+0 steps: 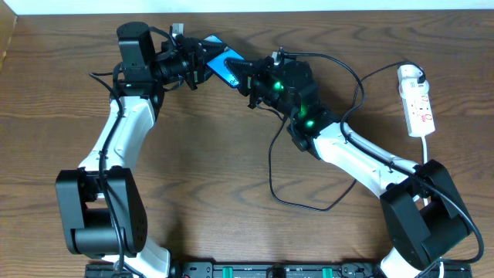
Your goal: Plug charger to phone and switch on socket
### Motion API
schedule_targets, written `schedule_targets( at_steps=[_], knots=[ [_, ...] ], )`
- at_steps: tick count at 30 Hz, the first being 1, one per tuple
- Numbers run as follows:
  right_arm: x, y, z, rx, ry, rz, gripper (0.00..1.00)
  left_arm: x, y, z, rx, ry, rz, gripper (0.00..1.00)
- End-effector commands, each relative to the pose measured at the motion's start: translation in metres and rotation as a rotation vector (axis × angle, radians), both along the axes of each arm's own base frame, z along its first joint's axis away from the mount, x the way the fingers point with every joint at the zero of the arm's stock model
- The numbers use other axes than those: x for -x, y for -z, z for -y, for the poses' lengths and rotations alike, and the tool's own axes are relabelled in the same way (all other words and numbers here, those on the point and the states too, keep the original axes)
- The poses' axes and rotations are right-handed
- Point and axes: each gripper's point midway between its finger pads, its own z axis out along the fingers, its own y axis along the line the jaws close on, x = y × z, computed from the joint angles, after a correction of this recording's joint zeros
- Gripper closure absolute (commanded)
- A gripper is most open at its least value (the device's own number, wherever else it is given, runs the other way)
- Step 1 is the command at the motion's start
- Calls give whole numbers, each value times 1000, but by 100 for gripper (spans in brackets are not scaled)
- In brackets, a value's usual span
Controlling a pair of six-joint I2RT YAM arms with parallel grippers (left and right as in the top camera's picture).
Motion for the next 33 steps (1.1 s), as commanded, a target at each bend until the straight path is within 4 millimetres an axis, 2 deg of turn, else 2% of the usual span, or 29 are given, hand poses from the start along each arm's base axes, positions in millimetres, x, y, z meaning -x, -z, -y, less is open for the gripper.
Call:
schedule_targets(
  at_steps=[1,4,5,7,11,14,18,23,24,27,30,33],
  knots=[
    [2,-24,1,-31,-2,36,98,-5,-16,-4,-13,-31,46,77],
    [1,-24,1,-31,-2,37,99,-7,-15,-6,-21,-50,46,81],
    [1,-24,1,-31,-2,36,98,-8,-15,-7,-22,-53,46,87],
    [2,-24,1,-31,-2,36,98,-8,-15,-7,-24,-55,46,92],
    [1,-24,1,-31,-1,36,94,-8,-15,-7,-23,-55,46,93],
    [1,-23,2,-28,1,33,88,-9,-14,-7,-25,-59,46,93],
    [-2,-20,6,-6,8,41,68,-10,-14,-8,-37,-68,57,93],
    [-14,-10,24,96,16,104,43,-9,-11,-9,-90,-44,130,93],
    [-17,-5,30,125,13,112,36,-8,-8,-9,-106,-37,142,93],
    [-28,13,52,260,22,154,1,-2,-2,-11,-149,7,192,93],
    [-34,43,76,402,19,125,1,5,4,-15,-179,50,229,93],
    [-31,78,102,552,-7,65,1,13,8,-16,-191,94,255,93]
  ],
)
